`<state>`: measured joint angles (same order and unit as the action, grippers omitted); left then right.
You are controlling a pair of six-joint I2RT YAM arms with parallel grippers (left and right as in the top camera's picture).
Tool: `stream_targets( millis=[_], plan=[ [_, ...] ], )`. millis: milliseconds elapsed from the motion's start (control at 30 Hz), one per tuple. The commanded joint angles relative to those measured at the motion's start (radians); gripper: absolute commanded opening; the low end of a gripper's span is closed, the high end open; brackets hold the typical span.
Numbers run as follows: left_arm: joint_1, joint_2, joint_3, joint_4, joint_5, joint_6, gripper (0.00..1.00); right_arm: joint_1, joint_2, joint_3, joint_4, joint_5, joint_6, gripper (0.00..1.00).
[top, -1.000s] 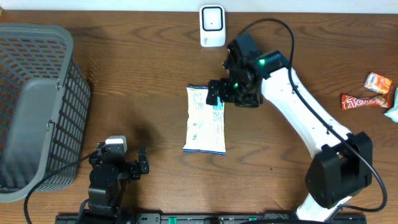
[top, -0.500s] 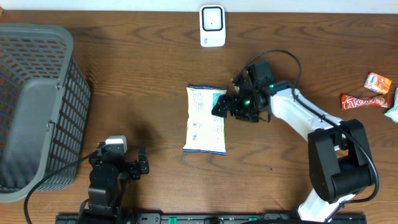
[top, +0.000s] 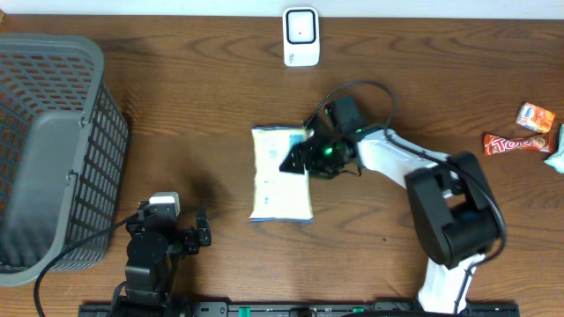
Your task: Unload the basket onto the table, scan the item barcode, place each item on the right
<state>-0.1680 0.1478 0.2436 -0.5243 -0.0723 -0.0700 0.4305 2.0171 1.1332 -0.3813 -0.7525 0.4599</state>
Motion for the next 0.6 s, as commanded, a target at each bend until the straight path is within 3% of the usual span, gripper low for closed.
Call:
stream_targets(
  millis=[0,167,367,567],
  plan=[
    [0.002,-0.006,0.014,0.001,0.009,0.017,0.99,0.016,0.112,-0.048,-0.029,0.08,0.053,0.01],
    [0.002,-0.006,0.014,0.001,0.009,0.017,0.99,-0.02,0.106,-0.047,0.025,0.016,0.018,0.01],
    [0.002,-0.006,0.014,0.001,0.009,0.017,0.99,-0.102,0.059,-0.047,0.3,-0.488,-0.042,0.01],
    [0.002,-0.006,0.014,0.001,0.009,0.017,0.99,-0.147,-0.073,-0.047,0.419,-0.743,-0.149,0.01]
  ],
)
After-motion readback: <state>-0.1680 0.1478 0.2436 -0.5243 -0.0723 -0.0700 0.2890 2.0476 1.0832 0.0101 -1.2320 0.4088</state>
